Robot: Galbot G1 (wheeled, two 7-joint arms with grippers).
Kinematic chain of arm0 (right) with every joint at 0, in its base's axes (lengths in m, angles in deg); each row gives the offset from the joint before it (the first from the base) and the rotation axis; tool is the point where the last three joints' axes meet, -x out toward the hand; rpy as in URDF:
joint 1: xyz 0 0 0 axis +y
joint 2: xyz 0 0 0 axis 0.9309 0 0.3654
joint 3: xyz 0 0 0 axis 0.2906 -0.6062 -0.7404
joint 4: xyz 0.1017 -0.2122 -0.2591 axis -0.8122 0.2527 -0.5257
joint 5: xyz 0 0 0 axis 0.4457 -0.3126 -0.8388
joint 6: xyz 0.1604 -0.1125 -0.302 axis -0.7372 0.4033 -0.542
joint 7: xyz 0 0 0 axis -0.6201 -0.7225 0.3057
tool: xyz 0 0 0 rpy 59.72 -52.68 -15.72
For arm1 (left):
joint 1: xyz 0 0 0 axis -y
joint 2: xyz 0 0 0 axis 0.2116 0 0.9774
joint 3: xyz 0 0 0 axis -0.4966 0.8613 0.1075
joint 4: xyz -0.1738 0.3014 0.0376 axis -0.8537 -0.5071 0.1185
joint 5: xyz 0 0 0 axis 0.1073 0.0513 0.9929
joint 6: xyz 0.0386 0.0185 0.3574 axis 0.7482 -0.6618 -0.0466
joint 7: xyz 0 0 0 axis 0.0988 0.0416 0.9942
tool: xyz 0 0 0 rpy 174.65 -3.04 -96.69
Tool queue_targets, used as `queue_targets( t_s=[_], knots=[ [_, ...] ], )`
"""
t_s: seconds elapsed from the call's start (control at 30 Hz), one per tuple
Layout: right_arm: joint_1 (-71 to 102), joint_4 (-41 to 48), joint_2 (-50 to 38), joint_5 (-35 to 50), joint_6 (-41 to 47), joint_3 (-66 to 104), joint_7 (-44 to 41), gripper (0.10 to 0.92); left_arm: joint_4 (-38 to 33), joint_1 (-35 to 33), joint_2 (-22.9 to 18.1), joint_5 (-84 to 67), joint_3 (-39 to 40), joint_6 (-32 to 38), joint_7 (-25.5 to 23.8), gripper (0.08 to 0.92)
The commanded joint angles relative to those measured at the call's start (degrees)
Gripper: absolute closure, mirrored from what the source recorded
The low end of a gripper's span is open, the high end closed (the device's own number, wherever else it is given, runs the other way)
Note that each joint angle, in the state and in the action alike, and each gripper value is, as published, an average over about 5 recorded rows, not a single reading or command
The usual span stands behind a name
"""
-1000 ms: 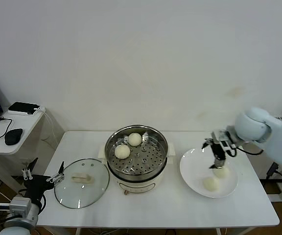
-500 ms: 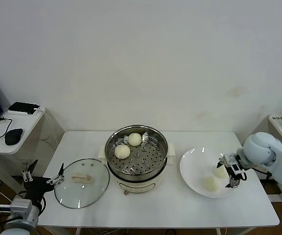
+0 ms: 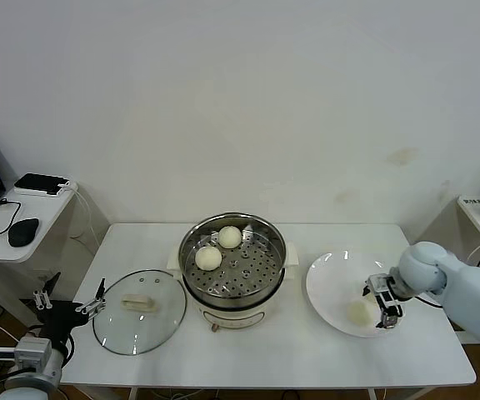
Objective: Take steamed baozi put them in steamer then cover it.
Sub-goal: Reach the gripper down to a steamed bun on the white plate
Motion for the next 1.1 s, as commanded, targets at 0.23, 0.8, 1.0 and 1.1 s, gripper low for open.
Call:
queue_targets(
  t_s=[0.23, 0.8, 1.0, 1.1],
  knots=[
    [1.2, 3.3, 4.5, -0.6, 1.0, 0.4, 1.4, 0.225, 0.4, 0.1, 0.0, 0.0, 0.0, 0.1, 0.0, 0.177],
    [-0.2, 3.5, 4.4, -0.3, 1.9, 0.4, -0.3, 0.386, 0.5, 0.2, -0.3, 0.0, 0.0, 0.1, 0.0, 0.177],
    [-2.8, 2.0, 2.2, 1.1, 1.6, 0.4, -3.6, 0.402, 0.4, 0.2, -0.4, 0.0, 0.0, 0.1, 0.0, 0.177],
    [-4.2, 1.1, 0.7, 2.3, 1.3, 0.6, -5.4, 0.398, 0.4, 0.2, -0.4, -0.1, 0.0, 0.1, 0.0, 0.177]
  ],
)
